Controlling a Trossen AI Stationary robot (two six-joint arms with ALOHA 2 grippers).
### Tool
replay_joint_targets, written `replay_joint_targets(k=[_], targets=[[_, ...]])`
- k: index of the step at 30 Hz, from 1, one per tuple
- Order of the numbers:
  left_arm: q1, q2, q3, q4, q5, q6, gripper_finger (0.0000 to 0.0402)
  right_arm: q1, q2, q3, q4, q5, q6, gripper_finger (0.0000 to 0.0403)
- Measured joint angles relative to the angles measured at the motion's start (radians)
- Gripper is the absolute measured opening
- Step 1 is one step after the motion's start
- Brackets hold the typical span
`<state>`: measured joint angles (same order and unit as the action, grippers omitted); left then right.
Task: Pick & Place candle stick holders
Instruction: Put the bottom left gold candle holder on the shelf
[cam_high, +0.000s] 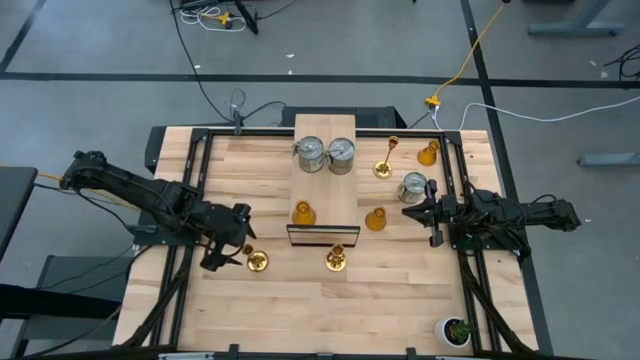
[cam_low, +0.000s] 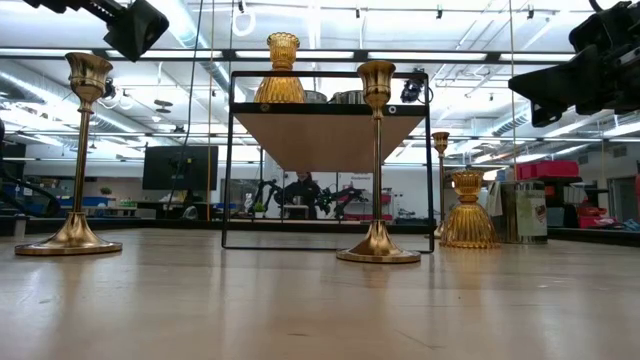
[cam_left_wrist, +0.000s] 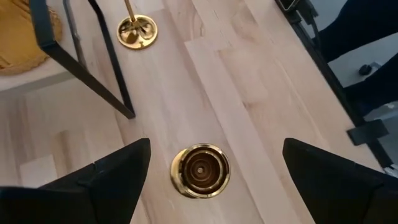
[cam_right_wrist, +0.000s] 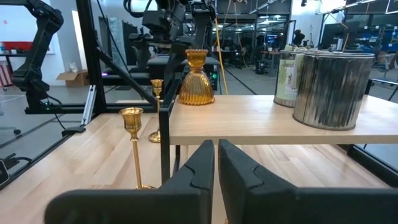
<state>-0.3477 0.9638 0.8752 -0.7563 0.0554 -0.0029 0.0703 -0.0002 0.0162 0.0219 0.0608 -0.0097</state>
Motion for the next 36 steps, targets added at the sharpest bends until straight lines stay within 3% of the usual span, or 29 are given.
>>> replay_joint_targets(k=[36], targets=[[0.001,0.057,-0.035,0.063,-0.01,-0.032,0.0375,0.0,0.0,0.0,0.0,0.002,0.0,0.0027]])
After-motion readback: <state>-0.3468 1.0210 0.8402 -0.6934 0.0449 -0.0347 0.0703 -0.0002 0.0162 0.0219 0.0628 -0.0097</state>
